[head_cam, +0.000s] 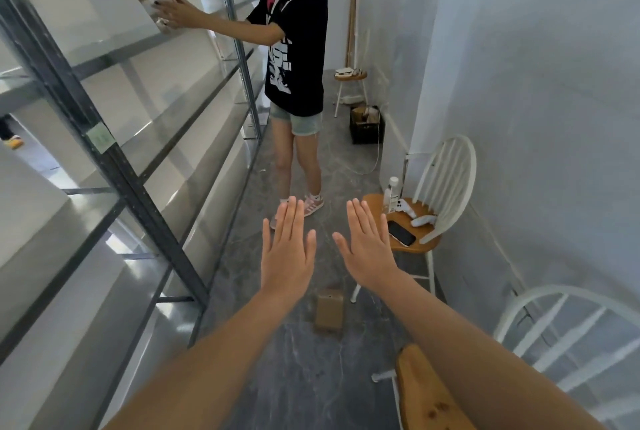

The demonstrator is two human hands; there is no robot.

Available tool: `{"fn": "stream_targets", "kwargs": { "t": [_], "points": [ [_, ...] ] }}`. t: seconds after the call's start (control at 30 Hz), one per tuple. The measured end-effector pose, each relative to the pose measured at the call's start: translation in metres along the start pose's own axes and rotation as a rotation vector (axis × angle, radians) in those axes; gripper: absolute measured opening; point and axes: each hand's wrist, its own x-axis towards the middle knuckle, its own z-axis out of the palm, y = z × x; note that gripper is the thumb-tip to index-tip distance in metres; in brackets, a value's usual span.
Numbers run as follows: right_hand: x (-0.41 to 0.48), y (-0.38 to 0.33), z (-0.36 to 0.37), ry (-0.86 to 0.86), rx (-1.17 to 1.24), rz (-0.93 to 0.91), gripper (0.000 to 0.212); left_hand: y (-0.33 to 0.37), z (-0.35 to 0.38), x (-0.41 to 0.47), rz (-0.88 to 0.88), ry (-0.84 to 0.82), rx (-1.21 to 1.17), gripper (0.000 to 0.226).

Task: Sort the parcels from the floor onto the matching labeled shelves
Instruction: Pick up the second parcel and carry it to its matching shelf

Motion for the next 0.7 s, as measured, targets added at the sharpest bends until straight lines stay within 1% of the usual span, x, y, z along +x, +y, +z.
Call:
{"fn": "stream_targets", "kwargs": {
  "t": [0.2,0.33,0.7],
  "points": [
    [0.039,-0.002,0.018,-0.029,0.003,-0.021,0.068,-0.022,0.025,0.032,-0.022,-0.012,-0.006,0.066],
    [0.067,-0.001,0.030,-0.039,-0.003,-0.018,0.068,-0.034,0.045,0.060,-0.007,-0.007,-0.019,0.065],
    [0.191,-0.004,0.070,-0.089,-0.031,0.080,0.068,-0.098,0.106,0.181,0.065,-0.120,-0.106,0.064]
  ]
}}
